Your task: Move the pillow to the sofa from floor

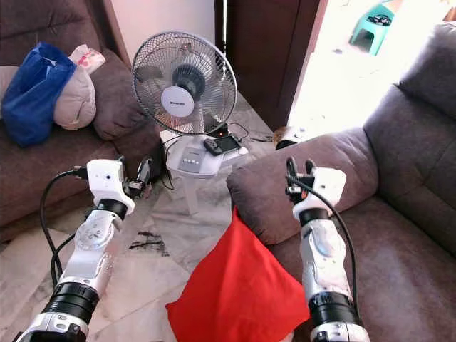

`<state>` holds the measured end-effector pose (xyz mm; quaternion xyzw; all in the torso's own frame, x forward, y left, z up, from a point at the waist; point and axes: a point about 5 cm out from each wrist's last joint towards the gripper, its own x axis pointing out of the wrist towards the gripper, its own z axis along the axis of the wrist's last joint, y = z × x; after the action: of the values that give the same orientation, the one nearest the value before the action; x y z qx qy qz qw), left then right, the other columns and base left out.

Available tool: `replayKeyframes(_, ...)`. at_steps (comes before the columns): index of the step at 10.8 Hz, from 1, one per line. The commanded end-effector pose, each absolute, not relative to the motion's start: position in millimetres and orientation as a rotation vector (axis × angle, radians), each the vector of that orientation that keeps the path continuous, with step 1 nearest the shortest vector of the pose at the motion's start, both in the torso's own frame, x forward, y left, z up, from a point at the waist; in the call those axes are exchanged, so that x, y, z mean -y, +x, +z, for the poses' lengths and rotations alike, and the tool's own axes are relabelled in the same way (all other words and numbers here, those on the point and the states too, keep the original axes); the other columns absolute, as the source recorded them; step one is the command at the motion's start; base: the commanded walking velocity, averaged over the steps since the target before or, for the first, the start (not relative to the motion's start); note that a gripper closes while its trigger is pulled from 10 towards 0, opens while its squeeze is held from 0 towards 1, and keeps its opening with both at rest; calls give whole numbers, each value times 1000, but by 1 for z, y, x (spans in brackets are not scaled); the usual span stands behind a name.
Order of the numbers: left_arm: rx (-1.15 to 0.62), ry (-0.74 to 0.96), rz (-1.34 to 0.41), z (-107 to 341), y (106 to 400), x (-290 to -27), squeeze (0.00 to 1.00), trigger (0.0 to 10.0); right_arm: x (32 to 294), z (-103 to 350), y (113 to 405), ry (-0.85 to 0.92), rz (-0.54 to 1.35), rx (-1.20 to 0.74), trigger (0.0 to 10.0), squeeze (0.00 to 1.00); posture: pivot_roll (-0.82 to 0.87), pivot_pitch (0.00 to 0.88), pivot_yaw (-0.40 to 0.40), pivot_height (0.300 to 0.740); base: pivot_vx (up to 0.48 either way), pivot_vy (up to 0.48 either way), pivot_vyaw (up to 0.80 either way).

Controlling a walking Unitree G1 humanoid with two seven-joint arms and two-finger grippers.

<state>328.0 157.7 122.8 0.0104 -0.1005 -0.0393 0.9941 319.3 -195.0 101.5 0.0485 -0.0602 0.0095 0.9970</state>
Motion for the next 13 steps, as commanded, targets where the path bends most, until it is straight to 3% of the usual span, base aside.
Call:
replayKeyframes(1, 202, 20, -83, 126, 330, -156, 0, 10000, 196, 106, 321, 94, 22, 126, 10000, 0, 18, 2, -40, 708, 0, 0, 0)
replayKeyframes(5, 187, 27, -79, 124, 328, -158, 0, 10000, 193, 101, 319, 99, 27, 113, 10000, 0, 23, 5, -37, 644, 0, 0, 0)
replayKeyframes(13, 187, 29, -56, 125, 329, -161, 0, 10000, 189, 97, 319, 79, 45, 90, 10000, 0, 28, 0, -43, 644, 0, 0, 0)
